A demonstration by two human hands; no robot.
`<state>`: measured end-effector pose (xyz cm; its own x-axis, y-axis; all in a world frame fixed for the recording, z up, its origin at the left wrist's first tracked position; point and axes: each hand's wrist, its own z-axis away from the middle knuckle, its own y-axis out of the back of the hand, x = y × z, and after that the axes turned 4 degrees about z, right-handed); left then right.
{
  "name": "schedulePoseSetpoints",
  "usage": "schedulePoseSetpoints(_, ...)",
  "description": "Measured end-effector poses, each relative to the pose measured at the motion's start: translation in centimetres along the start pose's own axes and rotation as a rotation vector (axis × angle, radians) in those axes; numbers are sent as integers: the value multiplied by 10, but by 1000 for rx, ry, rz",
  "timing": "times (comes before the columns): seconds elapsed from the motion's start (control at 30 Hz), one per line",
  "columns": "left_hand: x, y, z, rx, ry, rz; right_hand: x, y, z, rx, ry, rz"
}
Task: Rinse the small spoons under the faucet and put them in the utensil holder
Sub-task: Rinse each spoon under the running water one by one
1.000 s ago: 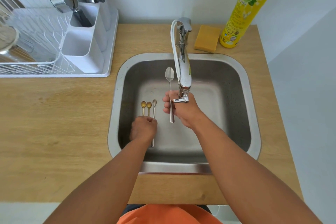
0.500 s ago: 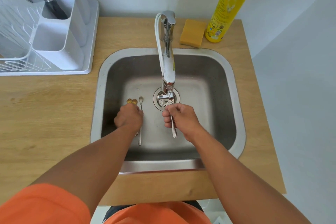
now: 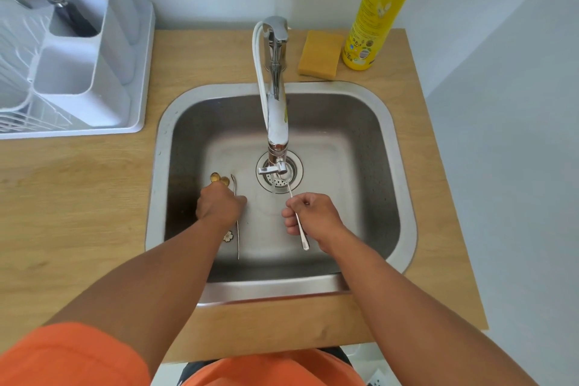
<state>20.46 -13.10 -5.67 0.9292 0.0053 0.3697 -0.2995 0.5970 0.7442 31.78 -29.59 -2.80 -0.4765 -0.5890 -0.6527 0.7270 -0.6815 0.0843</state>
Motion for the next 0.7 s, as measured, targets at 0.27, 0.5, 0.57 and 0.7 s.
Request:
schedulePoseSetpoints(0.27,-1,6,8,5,78,209,-1,-8,-2,-7,2,-3)
schedulePoseSetpoints(0.5,19,2,10,-162,158,458,1,-19,-1,-33,-21,-31)
schedulePoseSetpoints(0.57,23,5,8,-269,190,540,3,-18,-3,1,2,32)
schedulePoseSetpoints(0.7,28,17,4,-426,210,574,5,-16,-9,118,66,215)
